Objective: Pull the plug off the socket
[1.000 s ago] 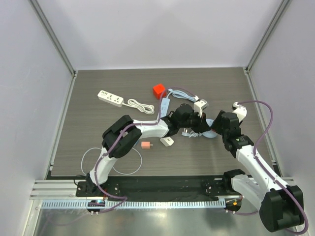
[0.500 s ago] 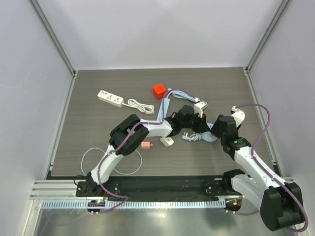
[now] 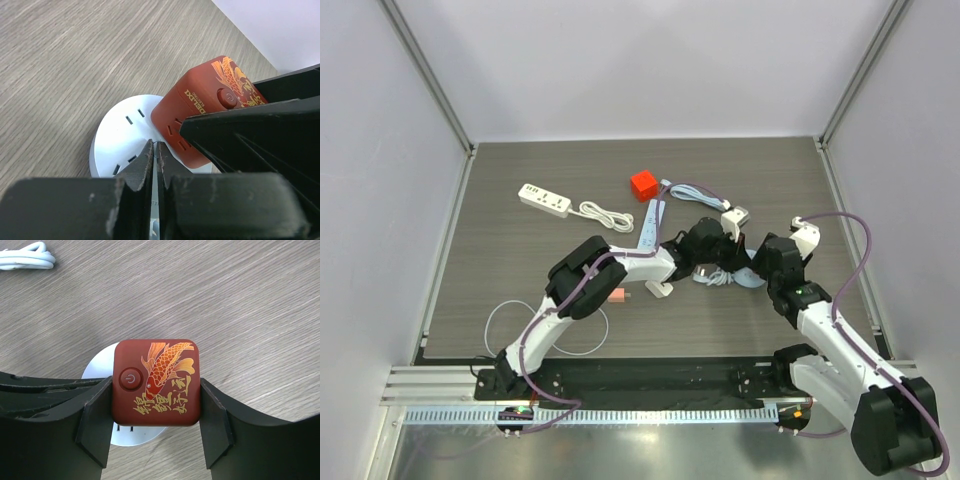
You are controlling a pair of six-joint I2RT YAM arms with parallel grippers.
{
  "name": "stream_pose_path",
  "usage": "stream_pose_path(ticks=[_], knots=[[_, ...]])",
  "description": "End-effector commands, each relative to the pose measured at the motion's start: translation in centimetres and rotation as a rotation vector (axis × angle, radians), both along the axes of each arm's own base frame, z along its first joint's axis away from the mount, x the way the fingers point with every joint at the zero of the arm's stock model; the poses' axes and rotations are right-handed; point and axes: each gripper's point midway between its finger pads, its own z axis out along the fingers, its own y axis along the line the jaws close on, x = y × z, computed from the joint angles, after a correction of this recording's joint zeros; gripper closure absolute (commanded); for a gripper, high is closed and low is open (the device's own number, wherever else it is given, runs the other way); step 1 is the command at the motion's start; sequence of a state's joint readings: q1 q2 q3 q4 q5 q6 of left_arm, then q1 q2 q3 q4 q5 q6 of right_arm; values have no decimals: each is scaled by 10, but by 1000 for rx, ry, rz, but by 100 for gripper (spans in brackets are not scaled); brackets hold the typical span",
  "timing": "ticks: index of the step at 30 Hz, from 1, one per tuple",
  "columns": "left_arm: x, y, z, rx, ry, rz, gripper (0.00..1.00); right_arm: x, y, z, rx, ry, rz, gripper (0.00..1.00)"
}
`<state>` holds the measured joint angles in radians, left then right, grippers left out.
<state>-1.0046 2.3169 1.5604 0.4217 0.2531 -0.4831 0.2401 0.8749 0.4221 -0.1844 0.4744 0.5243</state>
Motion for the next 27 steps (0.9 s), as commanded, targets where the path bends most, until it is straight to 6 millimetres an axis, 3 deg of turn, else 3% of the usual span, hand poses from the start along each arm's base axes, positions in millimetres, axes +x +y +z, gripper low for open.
stream_pose_path(ticks=[1, 4, 9, 12, 13, 17, 20, 24, 27], knots=[[-19, 14, -61, 181, 31, -1, 96, 50, -1, 116, 78, -438, -81, 99], [-21, 12, -60, 188, 2, 7, 96, 56, -2, 118, 69, -455, -91, 99], [-8, 22, -57, 210, -72, 74, 96, 58, 1, 128, 73, -494, -94, 99], [5, 29, -48, 250, -140, 94, 96, 58, 5, 140, 54, -517, -78, 99], [8, 25, -34, 226, -146, 85, 96, 57, 5, 142, 48, -522, -79, 99], [16, 30, -9, 181, -174, 72, 96, 50, 7, 153, 57, -554, -75, 99], [20, 34, -15, 198, -182, 91, 96, 41, 7, 168, 74, -593, -103, 99], [26, 35, -24, 186, -139, 112, 96, 40, 10, 166, 99, -599, -105, 99], [31, 38, -18, 163, -128, 123, 93, 45, 14, 147, 71, -548, -89, 99]])
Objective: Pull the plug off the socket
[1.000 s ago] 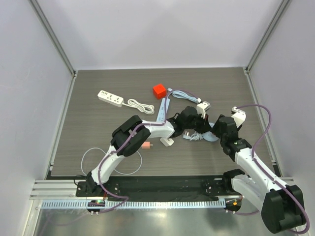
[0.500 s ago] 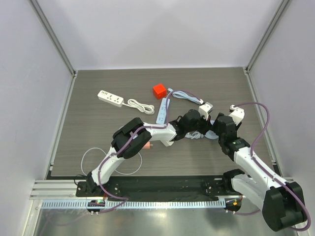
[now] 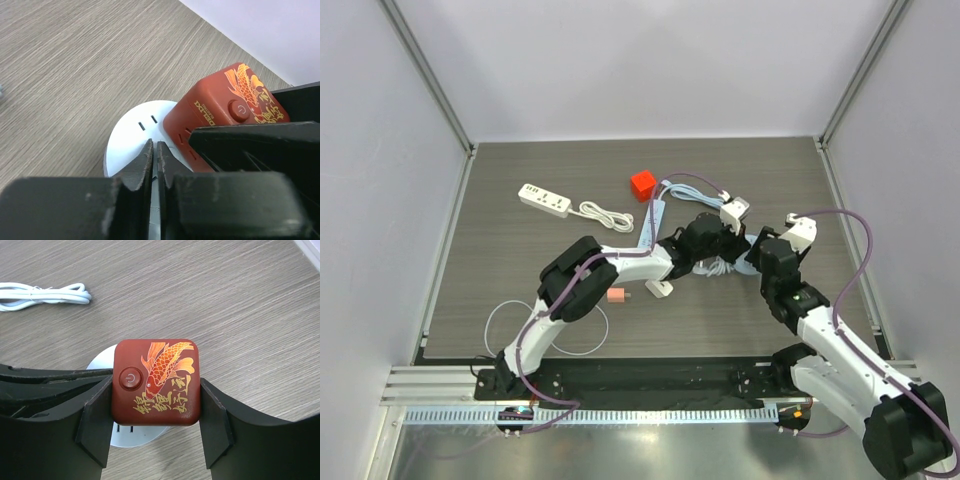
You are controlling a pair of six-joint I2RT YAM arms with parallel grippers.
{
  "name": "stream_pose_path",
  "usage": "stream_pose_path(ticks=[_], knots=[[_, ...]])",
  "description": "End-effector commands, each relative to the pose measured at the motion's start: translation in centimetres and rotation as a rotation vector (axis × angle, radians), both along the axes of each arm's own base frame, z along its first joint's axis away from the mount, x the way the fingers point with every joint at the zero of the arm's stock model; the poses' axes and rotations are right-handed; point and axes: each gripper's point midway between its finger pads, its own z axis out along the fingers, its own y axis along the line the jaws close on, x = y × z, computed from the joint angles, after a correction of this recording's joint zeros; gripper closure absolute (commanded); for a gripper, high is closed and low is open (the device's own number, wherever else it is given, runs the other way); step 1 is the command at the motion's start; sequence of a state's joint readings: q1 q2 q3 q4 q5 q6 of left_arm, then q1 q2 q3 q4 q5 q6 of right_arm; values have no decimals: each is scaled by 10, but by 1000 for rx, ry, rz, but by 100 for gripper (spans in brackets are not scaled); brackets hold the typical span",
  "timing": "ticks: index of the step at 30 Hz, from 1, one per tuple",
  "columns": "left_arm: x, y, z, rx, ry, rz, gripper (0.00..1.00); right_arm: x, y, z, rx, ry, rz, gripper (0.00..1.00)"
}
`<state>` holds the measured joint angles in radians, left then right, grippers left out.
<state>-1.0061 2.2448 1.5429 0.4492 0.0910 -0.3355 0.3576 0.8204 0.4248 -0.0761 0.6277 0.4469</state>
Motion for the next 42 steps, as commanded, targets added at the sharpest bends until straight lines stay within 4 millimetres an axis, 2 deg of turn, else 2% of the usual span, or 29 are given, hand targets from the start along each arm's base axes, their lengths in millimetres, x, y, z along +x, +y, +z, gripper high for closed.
stream_pose_path(ticks=[1, 2, 3, 4, 6, 7, 9, 11, 12, 13, 16, 18, 19, 22, 26, 29, 31, 34, 35, 36, 37, 38, 39, 40, 42], knots=[[5, 31, -52, 128, 108, 36, 90, 34, 6, 103, 170, -377, -72, 99], [2, 30, -47, 106, 124, 3, 85, 34, 11, 96, 172, -362, -44, 99], [3, 32, -36, 68, 121, -7, 73, 33, 13, 89, 173, -353, -31, 99], [8, 38, -29, 43, 126, -16, 69, 32, 14, 85, 172, -349, -23, 99], [6, 42, -13, 0, 140, -65, 59, 30, 16, 79, 167, -335, 3, 99], [13, 49, -10, -6, 147, -60, 56, 30, 18, 78, 166, -332, 17, 99], [13, 55, -6, -6, 180, -96, 50, 27, 21, 76, 156, -326, 43, 99], [16, 61, -9, -2, 215, -121, 47, 25, 20, 76, 150, -326, 47, 99], [10, 59, -9, 2, 252, -165, 47, 23, 20, 81, 153, -346, 53, 99], [9, 60, -21, 12, 290, -183, 46, 23, 20, 83, 152, -352, 56, 99], [-4, 52, -31, -25, 382, -266, 45, 25, 23, 82, 148, -348, 72, 99], [-7, 44, -22, -101, 414, -303, 45, 27, 25, 80, 146, -335, 78, 99], [-14, 41, -21, -114, 435, -340, 45, 28, 26, 79, 151, -335, 81, 99], [-16, 37, -25, -133, 478, -367, 45, 27, 26, 81, 159, -349, 84, 99], [-23, 33, -18, -186, 509, -421, 45, 28, 28, 83, 162, -356, 92, 99], [-25, 30, -21, -195, 535, -432, 48, 29, 30, 83, 173, -365, 99, 99], [-26, 28, -25, -198, 549, -435, 53, 31, 33, 84, 181, -373, 108, 99], [-23, 25, -28, -191, 560, -417, 70, 34, 35, 83, 182, -371, 112, 99], [-22, 27, -33, -167, 577, -396, 74, 35, 35, 83, 181, -371, 114, 99], [-15, 27, -38, -144, 539, -356, 84, 36, 37, 83, 176, -370, 125, 99], [-12, 28, -37, -121, 521, -334, 88, 37, 39, 84, 174, -370, 129, 99], [-14, 33, -49, -56, 543, -301, 93, 37, 39, 85, 172, -371, 128, 99], [-12, 32, -52, -8, 482, -291, 100, 38, 40, 87, 169, -376, 130, 99], [-1, 35, -59, 49, 437, -215, 100, 40, 40, 85, 163, -368, 125, 99], [-2, 41, -67, 169, 399, -152, 100, 42, 42, 87, 153, -365, 122, 99]])
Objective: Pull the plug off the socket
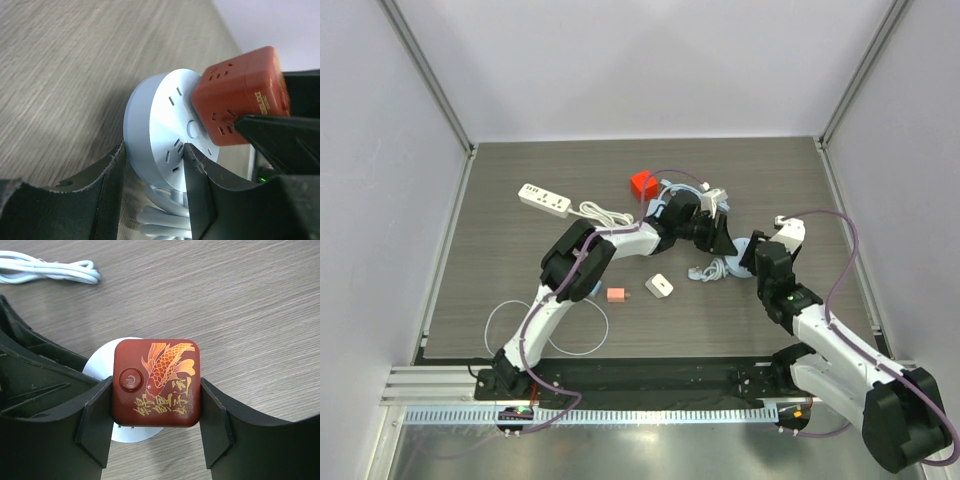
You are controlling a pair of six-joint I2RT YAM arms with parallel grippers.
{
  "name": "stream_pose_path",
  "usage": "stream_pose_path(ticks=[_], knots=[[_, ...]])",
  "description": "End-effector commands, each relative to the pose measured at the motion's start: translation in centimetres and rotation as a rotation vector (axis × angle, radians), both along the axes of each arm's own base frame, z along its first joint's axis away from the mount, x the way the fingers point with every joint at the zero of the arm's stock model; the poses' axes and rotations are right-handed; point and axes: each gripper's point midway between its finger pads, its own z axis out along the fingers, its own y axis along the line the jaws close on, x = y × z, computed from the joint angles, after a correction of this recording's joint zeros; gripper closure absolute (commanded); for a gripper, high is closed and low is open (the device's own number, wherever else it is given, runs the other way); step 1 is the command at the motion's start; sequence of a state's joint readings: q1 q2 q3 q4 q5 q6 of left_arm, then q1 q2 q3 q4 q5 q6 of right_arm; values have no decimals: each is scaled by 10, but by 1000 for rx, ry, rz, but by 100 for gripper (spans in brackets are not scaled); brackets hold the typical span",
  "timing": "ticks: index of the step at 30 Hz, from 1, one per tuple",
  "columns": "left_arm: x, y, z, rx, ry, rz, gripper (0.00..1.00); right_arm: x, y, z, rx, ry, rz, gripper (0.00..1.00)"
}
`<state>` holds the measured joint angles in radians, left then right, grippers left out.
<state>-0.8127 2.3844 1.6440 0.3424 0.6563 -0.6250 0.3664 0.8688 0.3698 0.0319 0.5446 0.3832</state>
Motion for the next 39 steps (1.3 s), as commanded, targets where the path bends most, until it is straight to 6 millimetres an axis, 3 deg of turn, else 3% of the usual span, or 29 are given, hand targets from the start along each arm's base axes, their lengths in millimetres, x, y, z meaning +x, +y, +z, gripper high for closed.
stream_pose_path(ticks=[1, 7, 14, 21, 22, 25, 26, 28, 29, 30, 32, 33, 35, 36, 37, 39], knots=[[2, 14, -30, 300, -149, 101, 100, 38, 29, 105, 177, -372, 18, 99], [12, 29, -49, 422, -148, 176, 100, 43, 33, 113, 92, -360, -6, 99], [13, 27, -47, 398, -140, 182, 100, 46, 33, 117, 36, -352, -16, 99], [27, 27, -31, 284, -134, 180, 100, 31, 11, 125, 1, -291, -109, 99], [31, 24, -15, 241, -161, 185, 100, 28, 9, 125, -5, -272, -114, 99], [26, 30, -7, 205, -189, 186, 95, 18, 5, 114, -39, -162, -119, 99], [26, 31, 9, 180, -210, 193, 87, 13, 5, 110, -49, -122, -105, 99], [27, 39, 10, 182, -245, 220, 80, 8, 18, 109, -10, -106, -19, 99], [29, 42, 27, 163, -277, 237, 74, 4, 22, 106, -2, -85, 11, 99], [29, 46, 31, 163, -292, 247, 71, 3, 28, 105, 13, -75, 48, 99], [29, 58, 32, 168, -327, 261, 64, -1, 52, 93, 48, 8, 178, 99], [29, 63, 48, 147, -355, 275, 62, -3, 61, 86, 62, 45, 223, 99], [29, 77, 45, 153, -380, 305, 58, -12, 88, 70, 116, 148, 355, 99], [29, 83, 63, 127, -408, 319, 58, -16, 94, 66, 136, 172, 381, 99], [27, 91, 59, 133, -414, 328, 57, -20, 102, 61, 156, 198, 414, 99], [31, 106, 78, 119, -465, 378, 55, -34, 124, 50, 234, 261, 512, 99]])
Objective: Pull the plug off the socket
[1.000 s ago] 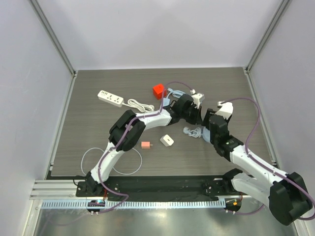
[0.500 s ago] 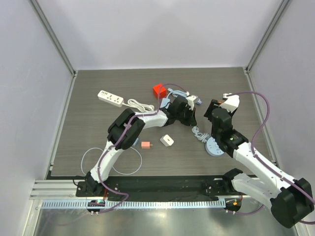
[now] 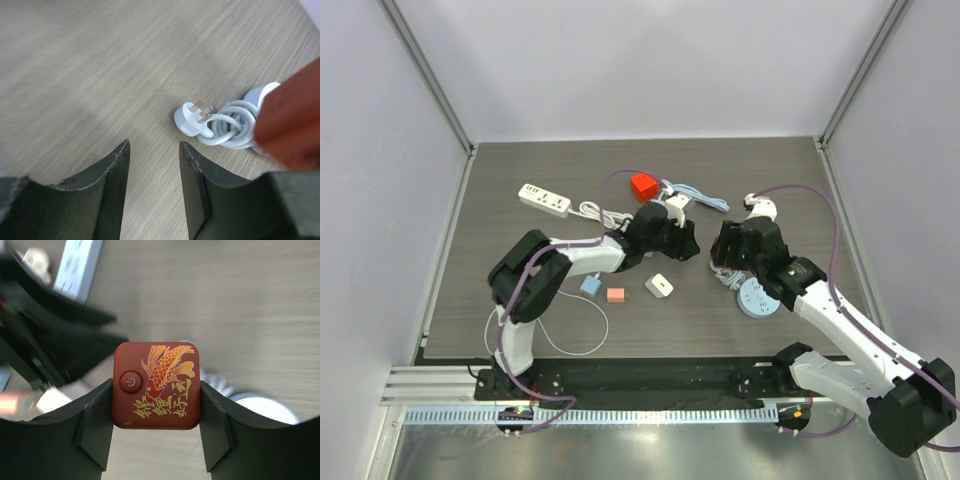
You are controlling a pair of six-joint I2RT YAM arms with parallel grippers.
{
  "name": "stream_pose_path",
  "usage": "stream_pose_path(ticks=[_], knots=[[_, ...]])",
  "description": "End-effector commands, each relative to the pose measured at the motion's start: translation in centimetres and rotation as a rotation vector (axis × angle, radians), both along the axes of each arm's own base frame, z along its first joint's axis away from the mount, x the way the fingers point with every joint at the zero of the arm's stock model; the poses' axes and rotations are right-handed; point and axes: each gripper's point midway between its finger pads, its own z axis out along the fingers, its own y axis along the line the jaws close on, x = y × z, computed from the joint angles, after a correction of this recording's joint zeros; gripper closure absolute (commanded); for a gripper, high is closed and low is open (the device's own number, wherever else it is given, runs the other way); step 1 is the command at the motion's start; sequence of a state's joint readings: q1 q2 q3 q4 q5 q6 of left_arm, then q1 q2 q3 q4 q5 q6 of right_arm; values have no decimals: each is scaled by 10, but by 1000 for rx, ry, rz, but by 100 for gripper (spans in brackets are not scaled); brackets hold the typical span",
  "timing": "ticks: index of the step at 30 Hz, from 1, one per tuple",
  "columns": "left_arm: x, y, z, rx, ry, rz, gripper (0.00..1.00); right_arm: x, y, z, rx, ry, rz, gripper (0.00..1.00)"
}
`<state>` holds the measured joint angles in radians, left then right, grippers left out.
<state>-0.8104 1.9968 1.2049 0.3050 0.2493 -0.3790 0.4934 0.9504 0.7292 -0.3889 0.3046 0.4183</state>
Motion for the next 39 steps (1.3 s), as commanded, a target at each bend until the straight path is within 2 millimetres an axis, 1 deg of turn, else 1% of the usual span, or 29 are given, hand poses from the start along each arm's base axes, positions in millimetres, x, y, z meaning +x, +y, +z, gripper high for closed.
stream_pose_path(ticks=[1, 2, 3, 4, 5, 6, 8, 9, 10, 13, 16, 17, 21, 22, 23, 25, 28, 29, 31, 32, 34, 35, 36, 37, 39], knots=[[24, 20, 66, -100, -216, 81, 54, -27, 51, -3, 176, 123, 213, 99], [29, 29, 69, -96, -237, 110, 53, -38, 65, -7, 240, 176, 267, 99], [34, 37, 82, -110, -273, 150, 52, -43, 73, -16, 253, 223, 288, 99], [34, 47, 75, -95, -271, 169, 52, -48, 78, -21, 264, 253, 301, 99], [40, 55, 75, -92, -281, 195, 51, -54, 80, -29, 260, 292, 298, 99], [44, 62, 76, -94, -290, 221, 50, -62, 87, -38, 257, 336, 285, 99], [49, 73, 73, -87, -284, 251, 50, -71, 94, -51, 255, 385, 274, 99], [51, 76, 72, -86, -281, 263, 50, -75, 99, -57, 262, 410, 250, 99], [53, 78, 71, -85, -278, 270, 50, -83, 104, -69, 238, 453, 254, 99], [54, 82, 70, -89, -269, 281, 50, -89, 112, -87, 212, 510, 244, 98], [51, 81, 72, -102, -270, 278, 50, -89, 118, -89, 234, 519, 247, 98], [51, 81, 73, -106, -272, 279, 50, -88, 117, -88, 234, 516, 238, 98], [52, 82, 73, -103, -276, 282, 50, -85, 114, -95, 216, 523, 211, 93], [52, 82, 73, -103, -276, 282, 50, -84, 113, -97, 208, 526, 203, 90], [52, 82, 73, -103, -275, 284, 50, -80, 108, -99, 184, 509, 175, 83], [52, 82, 72, -102, -271, 283, 50, -75, 103, -101, 155, 501, 152, 81], [53, 82, 72, -98, -274, 284, 50, -69, 99, -105, 130, 506, 134, 75], [52, 82, 71, -95, -273, 282, 50, -68, 99, -105, 128, 510, 134, 69], [53, 81, 70, -88, -274, 278, 49, -67, 98, -107, 116, 518, 132, 62], [53, 81, 70, -89, -274, 277, 49, -65, 99, -104, 118, 510, 137, 53], [53, 80, 70, -88, -273, 273, 49, -63, 101, -98, 120, 491, 153, 44], [53, 80, 69, -87, -272, 273, 49, -59, 102, -93, 124, 474, 157, 38], [53, 80, 69, -86, -273, 271, 49, -57, 102, -89, 126, 464, 158, 34], [53, 79, 67, -85, -270, 268, 49, -54, 102, -84, 124, 450, 162, 32], [53, 79, 67, -84, -269, 267, 49, -51, 100, -78, 126, 437, 162, 23]])
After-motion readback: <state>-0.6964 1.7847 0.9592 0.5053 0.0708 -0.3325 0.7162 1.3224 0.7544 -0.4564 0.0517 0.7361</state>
